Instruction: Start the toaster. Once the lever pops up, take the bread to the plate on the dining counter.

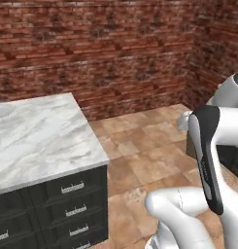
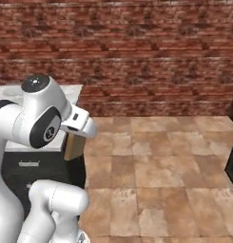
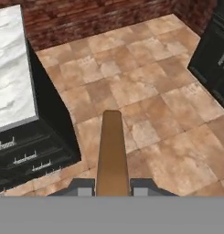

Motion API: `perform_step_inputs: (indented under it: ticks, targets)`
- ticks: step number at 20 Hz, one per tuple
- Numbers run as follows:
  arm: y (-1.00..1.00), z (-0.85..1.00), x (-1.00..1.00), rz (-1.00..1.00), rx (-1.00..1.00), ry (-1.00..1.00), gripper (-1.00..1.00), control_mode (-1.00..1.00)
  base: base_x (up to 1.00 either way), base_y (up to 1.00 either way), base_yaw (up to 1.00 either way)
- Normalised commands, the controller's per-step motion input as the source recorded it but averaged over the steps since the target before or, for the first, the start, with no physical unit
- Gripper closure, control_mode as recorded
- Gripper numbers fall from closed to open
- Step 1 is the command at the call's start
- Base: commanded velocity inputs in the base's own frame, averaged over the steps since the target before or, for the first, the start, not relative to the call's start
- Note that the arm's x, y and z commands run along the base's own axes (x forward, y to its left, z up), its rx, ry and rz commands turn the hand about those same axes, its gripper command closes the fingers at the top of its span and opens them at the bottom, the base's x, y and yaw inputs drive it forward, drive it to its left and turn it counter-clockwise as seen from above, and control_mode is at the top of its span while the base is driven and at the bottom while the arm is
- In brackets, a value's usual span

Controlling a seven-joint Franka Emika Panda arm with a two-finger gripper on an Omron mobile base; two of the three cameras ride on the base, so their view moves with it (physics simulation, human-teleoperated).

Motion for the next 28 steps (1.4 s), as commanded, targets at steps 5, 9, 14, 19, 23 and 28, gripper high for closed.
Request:
perform_step_inputs:
  ticks: [5,9,14,19,23,28]
  targets:
    - [0.00,0.00,0.00,0.00,0.00,0.00,1.00,1.00,0.36,-0.77,0.57]
    - [0.00,0.00,0.00,0.00,0.00,0.00,1.00,1.00,0.41,-0.73,0.59]
    - [0.00,0.00,0.00,0.00,0.00,0.00,1.00,1.00,0.71,-0.95,0.46]
    - [0.00,0.00,0.00,0.00,0.00,0.00,1.00,1.00,0.87,-0.99,0.43]
    - [0.00,0.00,0.00,0.00,0.00,0.00,1.00,1.00,0.81,-1.00,0.41]
    - [0.00,0.00,0.00,0.00,0.00,0.00,1.00,1.00,0.85,-0.87,0.47]
